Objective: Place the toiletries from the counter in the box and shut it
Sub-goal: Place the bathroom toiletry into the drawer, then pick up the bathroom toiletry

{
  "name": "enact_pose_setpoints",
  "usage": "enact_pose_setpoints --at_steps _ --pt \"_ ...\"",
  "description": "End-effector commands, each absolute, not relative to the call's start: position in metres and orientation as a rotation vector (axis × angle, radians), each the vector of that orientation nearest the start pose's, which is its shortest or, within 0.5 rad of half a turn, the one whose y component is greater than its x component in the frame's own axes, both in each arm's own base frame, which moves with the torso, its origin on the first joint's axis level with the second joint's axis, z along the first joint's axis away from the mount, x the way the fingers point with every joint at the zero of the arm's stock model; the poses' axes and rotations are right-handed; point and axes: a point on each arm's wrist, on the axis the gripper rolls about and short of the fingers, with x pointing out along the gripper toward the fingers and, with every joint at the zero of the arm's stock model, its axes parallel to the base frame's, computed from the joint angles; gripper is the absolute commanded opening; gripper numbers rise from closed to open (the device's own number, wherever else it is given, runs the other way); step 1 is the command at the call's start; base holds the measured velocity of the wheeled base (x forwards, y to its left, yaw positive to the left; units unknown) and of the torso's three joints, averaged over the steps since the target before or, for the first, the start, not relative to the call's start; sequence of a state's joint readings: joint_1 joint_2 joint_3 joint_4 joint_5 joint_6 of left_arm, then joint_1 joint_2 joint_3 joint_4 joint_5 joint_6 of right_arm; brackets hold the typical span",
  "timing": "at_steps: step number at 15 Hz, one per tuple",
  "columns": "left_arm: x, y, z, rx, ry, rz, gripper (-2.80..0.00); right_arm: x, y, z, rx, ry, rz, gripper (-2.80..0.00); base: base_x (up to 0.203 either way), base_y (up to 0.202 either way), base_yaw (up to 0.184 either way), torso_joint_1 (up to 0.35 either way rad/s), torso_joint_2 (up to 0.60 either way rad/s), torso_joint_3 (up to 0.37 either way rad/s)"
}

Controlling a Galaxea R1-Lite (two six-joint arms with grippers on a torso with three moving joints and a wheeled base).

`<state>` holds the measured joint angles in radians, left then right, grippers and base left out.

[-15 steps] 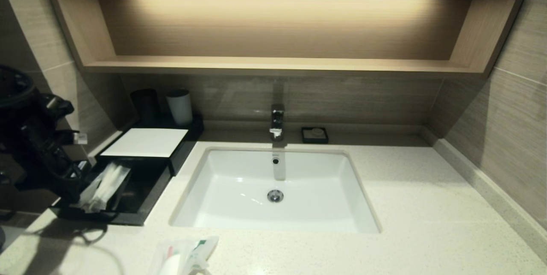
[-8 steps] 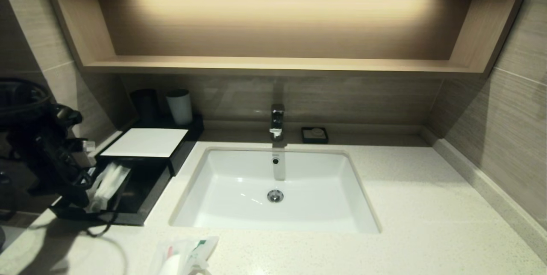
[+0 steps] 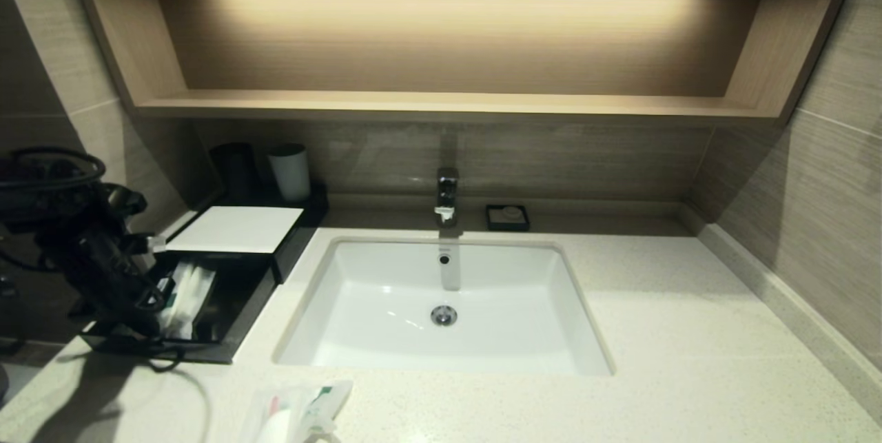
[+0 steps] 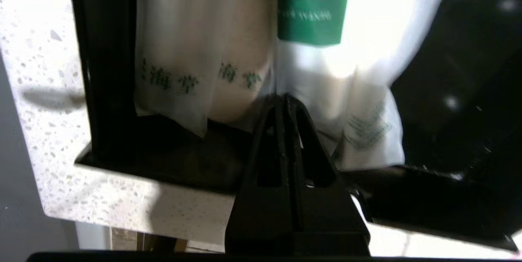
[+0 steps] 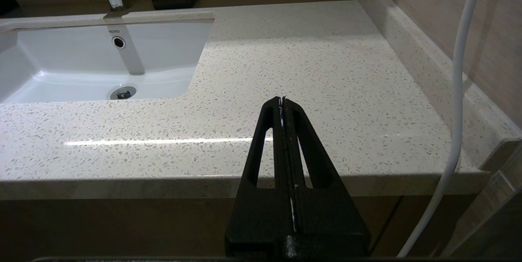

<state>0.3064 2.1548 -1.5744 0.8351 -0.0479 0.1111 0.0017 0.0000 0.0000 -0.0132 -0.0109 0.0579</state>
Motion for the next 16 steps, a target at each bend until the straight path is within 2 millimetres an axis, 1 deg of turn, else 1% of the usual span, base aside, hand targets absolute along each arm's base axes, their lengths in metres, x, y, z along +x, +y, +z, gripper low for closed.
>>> enact_pose_setpoints --at_steps 1,3,5,6,8,9,10,11,12,13,16 --pt "0.352 0.110 0.118 -0.160 1.402 0.130 -2.80 -0.023 0.000 0.077 0.058 -0.014 -0.009 -2.80 0.000 0.000 0.000 0.000 0.00 0.000" --pt "0.342 0.106 0.146 -0.155 1.329 0.131 -2.80 -0.023 0.000 0.077 0.058 -0.014 -0.009 -2.80 0.000 0.000 0.000 0.000 0.00 0.000" --pt "0.324 0.098 0.184 -0.134 1.233 0.132 -2.80 -0.023 0.000 0.077 0.058 -0.014 -0.009 -2.80 0.000 0.000 0.000 0.000 0.00 0.000" --pt "0.312 0.090 0.204 -0.119 1.180 0.121 -2.80 -0.023 0.000 0.077 0.058 -0.014 -0.009 -2.80 0.000 0.000 0.000 0.000 0.00 0.000" --pt "0.284 0.069 0.239 -0.100 1.075 0.063 -2.80 -0.023 0.000 0.077 0.058 -0.014 -0.010 -2.80 0.000 0.000 0.000 0.000 0.00 0.000" --pt "0.269 0.055 0.254 -0.085 1.033 0.026 -2.80 -0.023 0.000 0.077 0.058 -0.014 -0.009 -2.80 0.000 0.000 0.000 0.000 0.00 0.000" --pt "0.255 0.039 0.264 -0.067 1.025 -0.022 -2.80 -0.023 0.000 0.077 0.058 -0.013 -0.010 -2.80 0.000 0.000 0.000 0.000 0.00 0.000" --pt "0.243 0.023 0.267 -0.054 1.066 -0.078 -2.80 -0.023 0.000 0.077 0.058 -0.014 -0.009 -2.80 0.000 0.000 0.000 0.000 0.00 0.000" --pt "0.235 0.010 0.265 -0.047 1.127 -0.122 -2.80 -0.023 0.000 0.077 0.058 -0.014 -0.009 -2.80 0.000 0.000 0.000 0.000 0.00 0.000" --pt "0.230 0.001 0.257 -0.049 1.193 -0.149 -2.80 -0.023 0.000 0.077 0.058 -0.014 -0.010 -2.80 0.000 0.000 0.000 0.000 0.00 0.000" --pt "0.223 -0.029 0.226 -0.029 1.371 -0.225 -2.80 -0.023 0.000 0.077 0.058 -0.014 -0.010 -2.80 0.000 0.000 0.000 0.000 0.00 0.000"
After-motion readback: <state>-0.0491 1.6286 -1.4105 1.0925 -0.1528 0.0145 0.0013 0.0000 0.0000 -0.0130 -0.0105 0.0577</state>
